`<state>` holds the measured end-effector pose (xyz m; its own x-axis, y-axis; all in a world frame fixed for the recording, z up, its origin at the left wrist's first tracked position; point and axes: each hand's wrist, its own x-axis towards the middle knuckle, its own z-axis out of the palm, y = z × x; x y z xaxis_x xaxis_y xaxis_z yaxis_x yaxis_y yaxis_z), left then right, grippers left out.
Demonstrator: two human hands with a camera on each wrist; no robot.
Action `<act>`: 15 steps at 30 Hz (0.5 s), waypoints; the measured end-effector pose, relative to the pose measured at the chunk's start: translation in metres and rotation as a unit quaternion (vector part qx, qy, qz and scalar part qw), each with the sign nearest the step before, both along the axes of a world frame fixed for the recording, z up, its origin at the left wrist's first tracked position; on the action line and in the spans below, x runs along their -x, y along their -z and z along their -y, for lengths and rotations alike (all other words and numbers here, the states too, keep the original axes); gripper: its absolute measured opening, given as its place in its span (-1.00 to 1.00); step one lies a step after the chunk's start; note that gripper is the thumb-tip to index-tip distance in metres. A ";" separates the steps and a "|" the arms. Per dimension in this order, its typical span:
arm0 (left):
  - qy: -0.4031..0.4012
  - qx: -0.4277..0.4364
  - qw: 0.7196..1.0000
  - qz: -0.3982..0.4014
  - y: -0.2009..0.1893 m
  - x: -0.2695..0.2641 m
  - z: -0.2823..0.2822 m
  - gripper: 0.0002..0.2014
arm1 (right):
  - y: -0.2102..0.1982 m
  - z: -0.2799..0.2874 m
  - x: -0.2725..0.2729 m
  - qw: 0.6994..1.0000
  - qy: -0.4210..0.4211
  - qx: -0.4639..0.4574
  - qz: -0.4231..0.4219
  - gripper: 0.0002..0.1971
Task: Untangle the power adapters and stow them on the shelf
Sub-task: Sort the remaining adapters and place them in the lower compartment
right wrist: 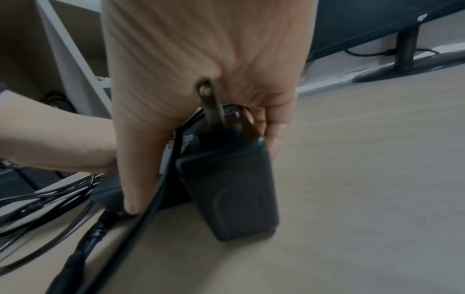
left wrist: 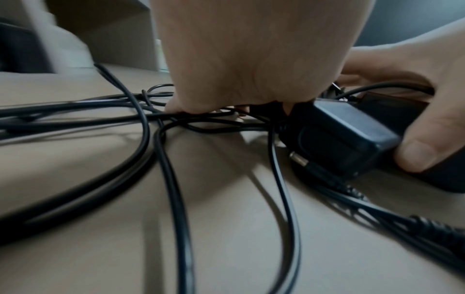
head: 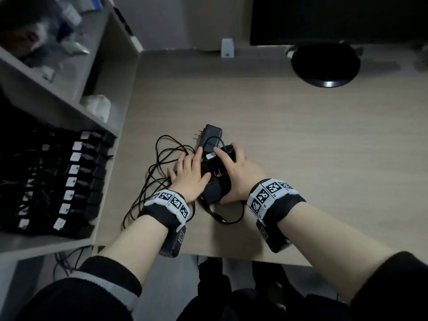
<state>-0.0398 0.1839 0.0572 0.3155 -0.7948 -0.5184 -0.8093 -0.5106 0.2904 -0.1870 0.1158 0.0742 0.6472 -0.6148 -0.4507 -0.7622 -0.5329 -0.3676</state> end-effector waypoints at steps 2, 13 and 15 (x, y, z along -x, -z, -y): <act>-0.005 0.011 1.000 0.007 0.001 -0.025 -0.023 -0.28 | 0.001 -0.024 -0.022 1.000 0.005 -0.002 0.017 0.33; -0.016 0.229 0.973 0.023 -0.008 -0.060 -0.094 -0.32 | -0.009 -0.087 -0.044 0.991 0.127 -0.033 0.037 0.33; 0.048 0.220 0.974 0.028 -0.010 -0.051 -0.098 -0.42 | -0.008 -0.086 -0.040 0.985 0.166 -0.052 0.018 0.19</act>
<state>0.0117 0.2818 0.0675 0.2472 -0.9632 -0.1056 -0.8676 -0.2685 0.4185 -0.1474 0.2020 0.0825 0.4350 -0.7475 -0.5021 -0.8735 -0.2148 -0.4369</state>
